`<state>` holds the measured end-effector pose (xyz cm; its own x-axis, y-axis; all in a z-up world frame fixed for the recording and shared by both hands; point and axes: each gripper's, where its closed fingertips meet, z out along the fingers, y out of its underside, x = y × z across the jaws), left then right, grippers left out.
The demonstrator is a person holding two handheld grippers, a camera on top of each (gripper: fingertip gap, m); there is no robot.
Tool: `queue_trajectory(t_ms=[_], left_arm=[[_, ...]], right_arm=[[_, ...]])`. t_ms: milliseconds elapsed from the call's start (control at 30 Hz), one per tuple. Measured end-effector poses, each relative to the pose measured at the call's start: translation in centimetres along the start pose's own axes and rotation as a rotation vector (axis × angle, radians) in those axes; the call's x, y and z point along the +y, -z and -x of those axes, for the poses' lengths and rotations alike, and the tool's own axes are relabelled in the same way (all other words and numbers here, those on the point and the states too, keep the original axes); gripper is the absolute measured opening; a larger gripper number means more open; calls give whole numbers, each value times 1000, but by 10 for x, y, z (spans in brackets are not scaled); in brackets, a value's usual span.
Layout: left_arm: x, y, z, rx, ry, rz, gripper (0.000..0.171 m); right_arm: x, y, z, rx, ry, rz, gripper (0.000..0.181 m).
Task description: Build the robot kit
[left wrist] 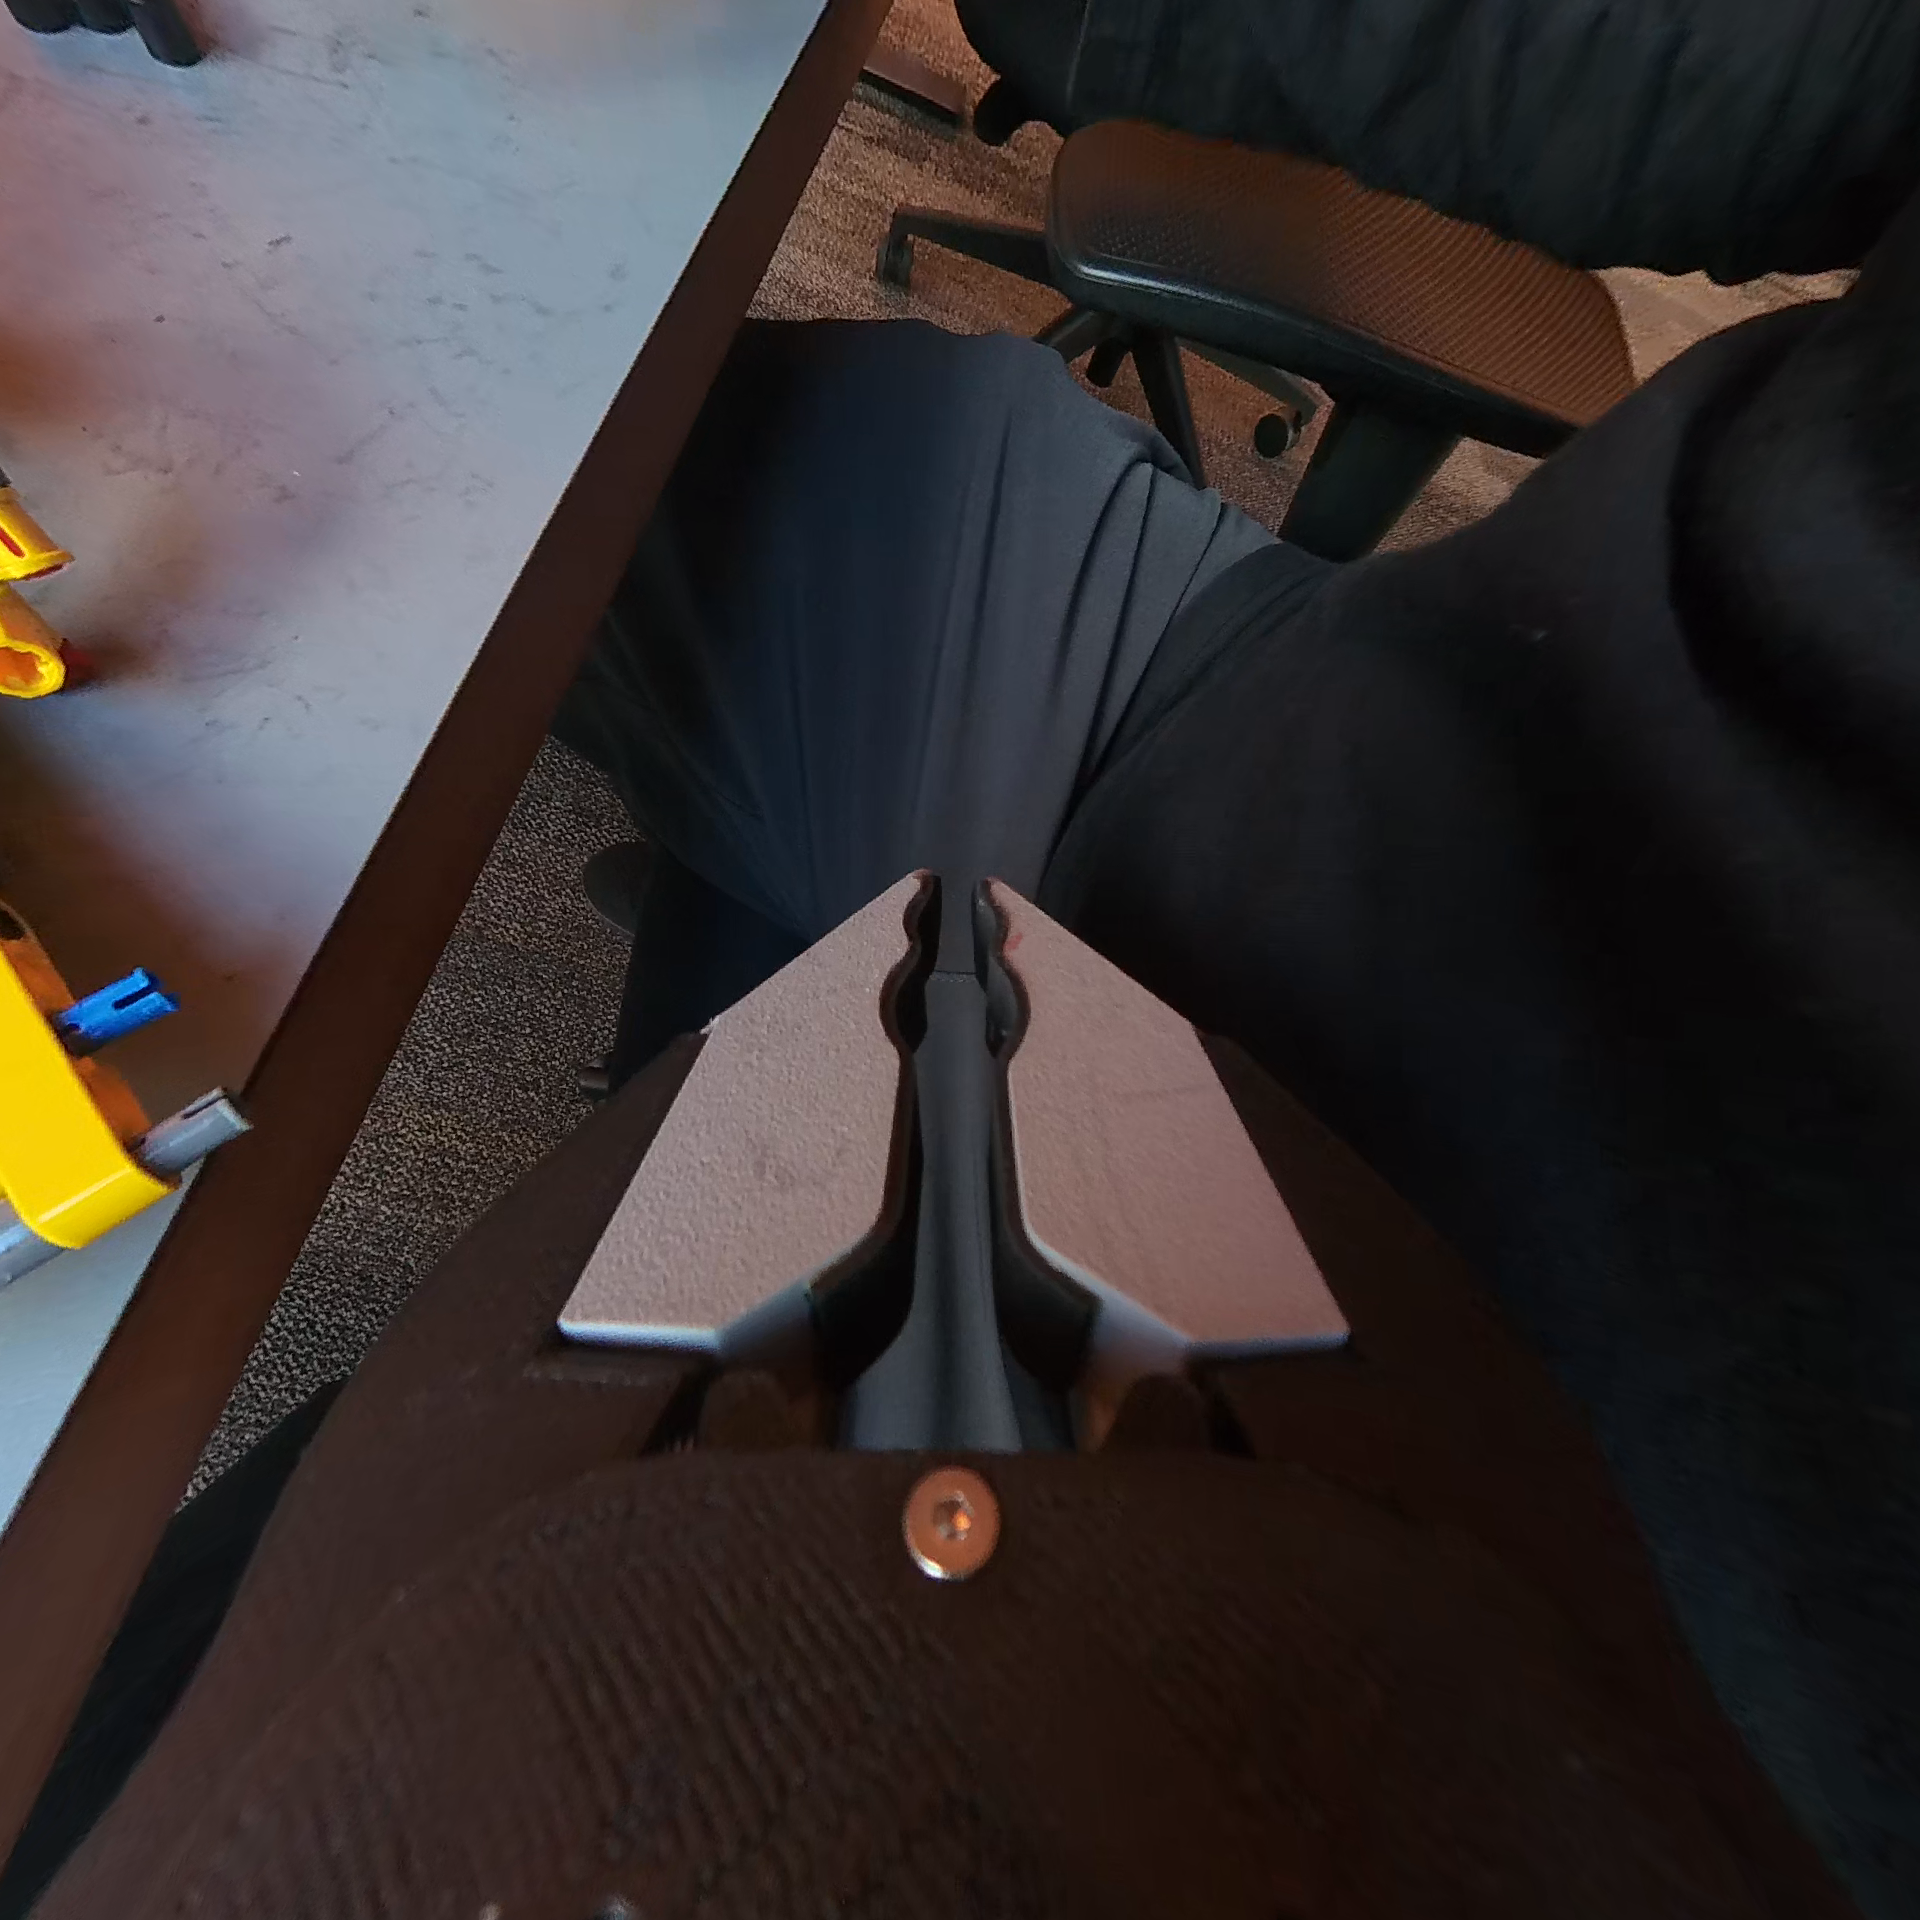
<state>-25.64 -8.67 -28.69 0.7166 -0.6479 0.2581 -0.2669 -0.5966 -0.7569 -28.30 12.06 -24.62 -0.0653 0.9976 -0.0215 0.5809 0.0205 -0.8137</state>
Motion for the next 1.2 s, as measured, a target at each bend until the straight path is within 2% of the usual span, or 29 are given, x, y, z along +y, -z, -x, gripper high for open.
queue_trajectory(t_ms=[200,567,667,733,800,867,1000,1100,1200], left_arm=[[-1,1,0,-3,-1,-1,2],[-2,6,9,-12,40,-29,3],[-2,7,20,-48,45,-41,0],[-7,16,29,-101,22,-85,1],[-23,35,35,-178,-45,-181,0],[-28,45,47,-220,-38,-224,0],[-38,43,29,-33,58,-297,4],[-40,46,31,-2,82,-334,6],[-32,42,27,15,81,-304,6]], right_arm=[[8,-11,8,12,71,84,55],[-4,-6,0,38,-10,4,57],[-9,-2,-10,75,-42,-41,57],[-10,0,-16,95,-73,-56,58],[-10,1,-20,116,-92,-56,59],[-8,-1,-22,127,-95,-37,58],[-3,-5,-26,160,-105,2,57],[-5,-2,-30,177,-119,-18,53],[-8,1,-29,181,-108,-46,53]])
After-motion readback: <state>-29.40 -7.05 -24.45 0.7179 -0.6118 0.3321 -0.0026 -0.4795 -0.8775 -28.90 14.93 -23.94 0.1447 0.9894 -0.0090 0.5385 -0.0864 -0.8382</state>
